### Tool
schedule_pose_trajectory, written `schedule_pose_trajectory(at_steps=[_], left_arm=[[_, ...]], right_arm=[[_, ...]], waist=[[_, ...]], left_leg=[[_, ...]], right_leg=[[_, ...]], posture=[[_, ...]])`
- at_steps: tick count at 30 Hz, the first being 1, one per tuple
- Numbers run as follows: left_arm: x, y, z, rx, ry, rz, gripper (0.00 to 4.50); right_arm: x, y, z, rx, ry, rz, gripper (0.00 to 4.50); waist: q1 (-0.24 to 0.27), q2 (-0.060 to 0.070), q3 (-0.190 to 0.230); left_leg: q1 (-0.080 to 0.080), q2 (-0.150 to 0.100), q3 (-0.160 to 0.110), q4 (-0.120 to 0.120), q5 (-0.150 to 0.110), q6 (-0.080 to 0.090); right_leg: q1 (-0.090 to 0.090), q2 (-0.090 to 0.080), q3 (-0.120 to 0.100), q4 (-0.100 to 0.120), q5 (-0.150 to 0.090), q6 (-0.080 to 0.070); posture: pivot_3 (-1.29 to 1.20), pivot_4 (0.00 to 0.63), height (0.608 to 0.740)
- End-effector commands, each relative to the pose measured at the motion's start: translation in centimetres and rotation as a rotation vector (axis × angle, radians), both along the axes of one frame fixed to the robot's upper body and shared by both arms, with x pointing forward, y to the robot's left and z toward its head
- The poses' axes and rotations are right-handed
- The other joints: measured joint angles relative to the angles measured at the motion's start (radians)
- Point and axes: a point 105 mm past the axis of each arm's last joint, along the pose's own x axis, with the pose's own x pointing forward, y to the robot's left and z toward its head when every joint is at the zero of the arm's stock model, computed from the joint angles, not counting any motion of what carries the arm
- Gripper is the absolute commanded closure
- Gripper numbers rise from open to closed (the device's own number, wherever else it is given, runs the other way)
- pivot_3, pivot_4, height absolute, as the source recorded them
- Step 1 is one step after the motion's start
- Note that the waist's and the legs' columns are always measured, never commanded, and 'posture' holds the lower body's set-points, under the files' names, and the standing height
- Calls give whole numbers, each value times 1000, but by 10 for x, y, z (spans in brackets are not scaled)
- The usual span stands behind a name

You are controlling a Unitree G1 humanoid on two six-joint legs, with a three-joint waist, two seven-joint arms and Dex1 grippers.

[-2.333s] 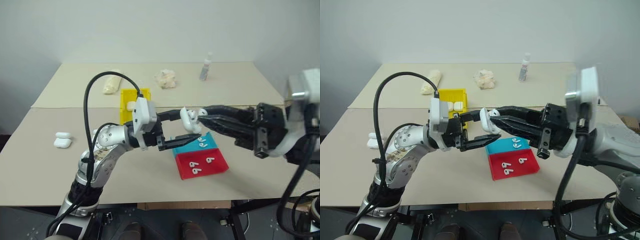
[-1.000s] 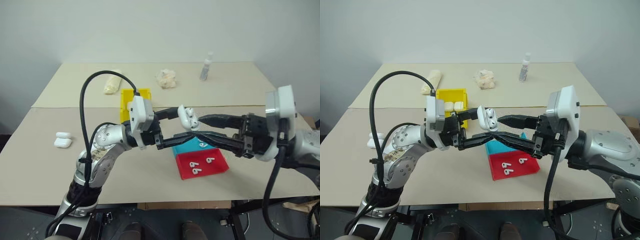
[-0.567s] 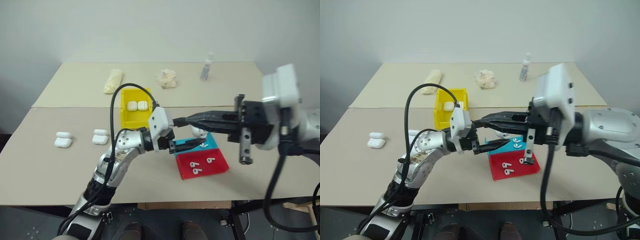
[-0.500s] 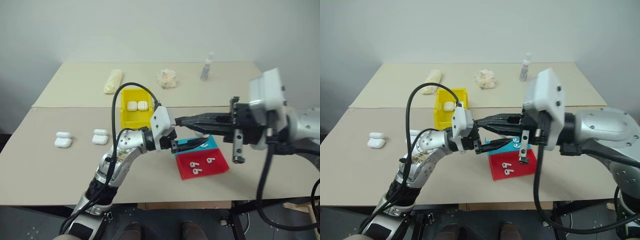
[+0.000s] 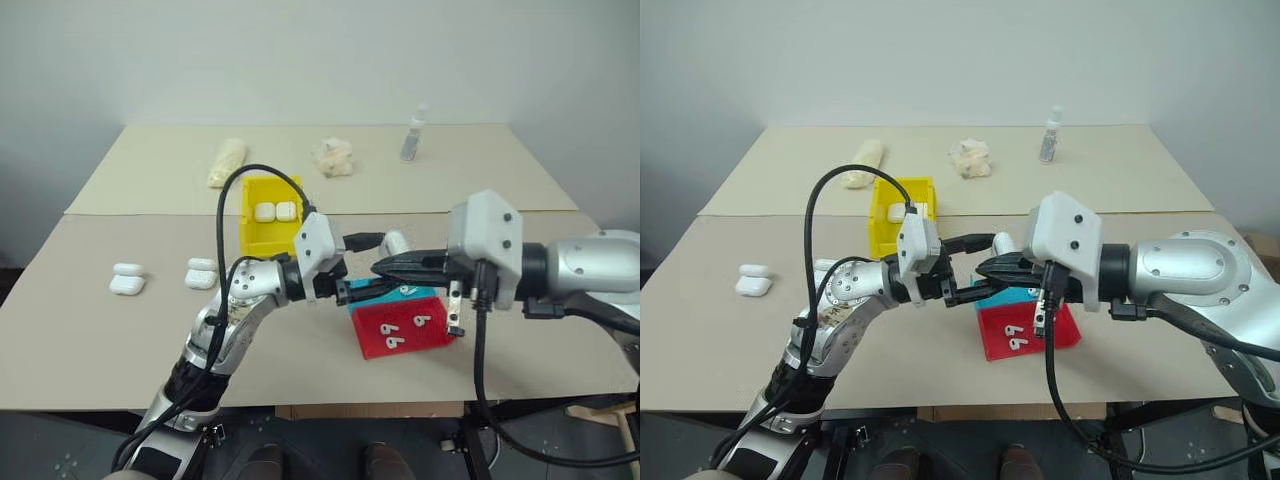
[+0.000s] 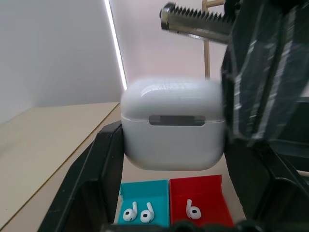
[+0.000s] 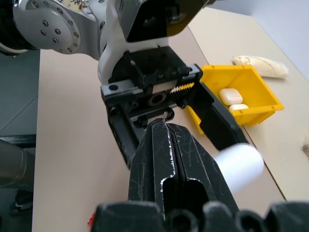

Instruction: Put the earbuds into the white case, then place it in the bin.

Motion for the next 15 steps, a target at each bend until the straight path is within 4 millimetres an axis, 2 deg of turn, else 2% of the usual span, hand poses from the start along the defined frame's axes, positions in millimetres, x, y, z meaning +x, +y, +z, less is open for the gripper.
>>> schedule_pose_trajectory(at_steps=[1, 4, 6, 8, 10, 13, 15], left_arm=[[-11, 1, 17, -49, -75, -28, 1696], [-8, 3, 17, -69, -89, 4, 1696], [1, 10, 21, -97, -106, 75, 1696], [21, 20, 29, -124, -157, 224, 1696], [41, 28, 35, -138, -170, 370, 1696], [87, 50, 50, -186, -91, 716, 1696], [113, 69, 50, -185, 10, 913, 1696]], right_arm=[[-2, -7, 16, 27, -77, -26, 4476], [-11, -5, 32, 121, -110, 19, 4476], [-19, -8, 48, 218, -135, 47, 4476], [-19, -18, 57, 278, -144, 11, 4476], [-15, -25, 54, 280, -141, -44, 4476], [-6, -35, 41, 272, -102, -136, 4476], [-2, -38, 34, 270, -83, -172, 4476]], waist=[[0, 0, 0], [1, 0, 0], [3, 0, 0], [5, 0, 0], [10, -1, 0], [18, -1, -1], [22, -2, -1]], left_leg=[[0, 0, 0, 0, 0, 0], [0, 0, 0, 0, 0, 0], [0, 0, 0, 0, 0, 0], [0, 0, 0, 0, 0, 0], [0, 0, 0, 0, 0, 0], [0, 0, 1, 1, 0, 0], [-1, -1, 2, 2, 0, 0]], right_leg=[[0, 0, 0, 0, 0, 0], [0, 0, 0, 0, 0, 0], [0, 0, 0, 0, 0, 0], [0, 0, 0, 0, 0, 0], [1, 0, 0, 0, 0, 0], [2, 0, 0, 0, 1, 1], [1, 0, 0, 0, 1, 2]], posture=[[0, 150, 740], [0, 150, 740], [0, 150, 740], [0, 150, 740], [0, 150, 740], [0, 150, 740], [0, 150, 740]])
